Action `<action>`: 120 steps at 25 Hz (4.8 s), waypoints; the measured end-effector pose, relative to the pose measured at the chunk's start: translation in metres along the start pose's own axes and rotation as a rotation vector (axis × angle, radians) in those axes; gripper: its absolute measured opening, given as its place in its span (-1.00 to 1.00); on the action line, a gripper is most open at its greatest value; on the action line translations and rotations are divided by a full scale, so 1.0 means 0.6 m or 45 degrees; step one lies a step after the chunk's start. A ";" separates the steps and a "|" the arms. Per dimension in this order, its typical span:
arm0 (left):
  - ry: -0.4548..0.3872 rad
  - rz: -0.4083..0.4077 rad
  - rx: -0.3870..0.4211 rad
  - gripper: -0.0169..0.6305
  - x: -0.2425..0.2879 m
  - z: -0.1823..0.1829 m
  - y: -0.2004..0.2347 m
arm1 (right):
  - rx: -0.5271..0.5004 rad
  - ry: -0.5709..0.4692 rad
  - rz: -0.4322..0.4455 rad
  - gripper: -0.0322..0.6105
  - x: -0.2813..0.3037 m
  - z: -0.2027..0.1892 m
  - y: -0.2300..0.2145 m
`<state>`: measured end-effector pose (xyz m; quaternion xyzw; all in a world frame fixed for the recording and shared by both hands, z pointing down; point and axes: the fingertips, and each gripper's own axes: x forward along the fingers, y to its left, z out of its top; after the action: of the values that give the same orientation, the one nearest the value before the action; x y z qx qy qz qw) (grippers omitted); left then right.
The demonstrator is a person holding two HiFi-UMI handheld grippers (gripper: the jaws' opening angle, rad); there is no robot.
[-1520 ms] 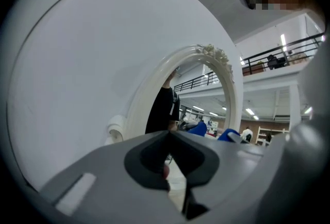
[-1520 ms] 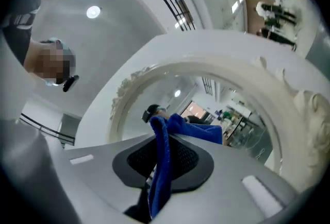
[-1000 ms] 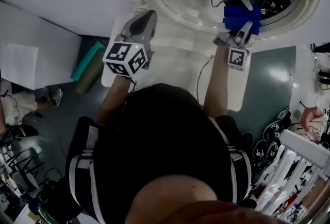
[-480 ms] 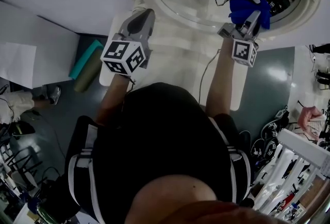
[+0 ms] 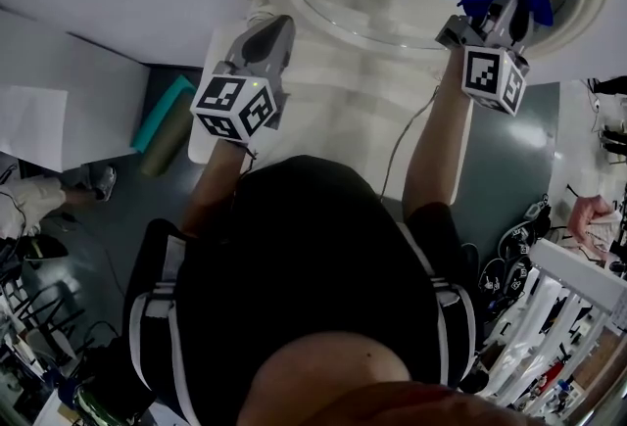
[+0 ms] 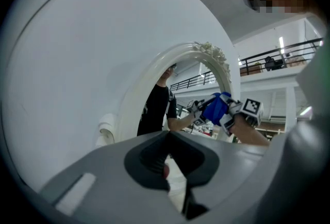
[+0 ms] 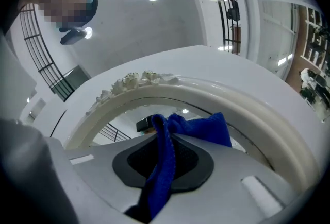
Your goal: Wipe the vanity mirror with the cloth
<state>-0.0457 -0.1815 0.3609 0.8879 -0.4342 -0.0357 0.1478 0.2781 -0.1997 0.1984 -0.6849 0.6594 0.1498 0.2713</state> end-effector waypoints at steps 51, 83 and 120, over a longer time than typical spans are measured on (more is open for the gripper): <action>0.033 0.075 -0.052 -0.91 -0.007 -0.011 0.041 | -1.247 0.432 0.950 -0.77 -0.059 -0.230 0.336; 0.035 0.130 -0.071 -0.91 -0.023 -0.021 0.071 | -0.735 1.190 1.193 -0.78 -0.338 -0.633 0.238; 0.077 0.019 -0.054 -0.91 -0.013 -0.040 0.024 | 0.747 0.397 -0.580 -0.77 -0.374 -0.414 -0.128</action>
<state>-0.0568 -0.1784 0.3875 0.8819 -0.4354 -0.0168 0.1799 0.2968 -0.1582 0.5388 -0.7214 0.5389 -0.2147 0.3782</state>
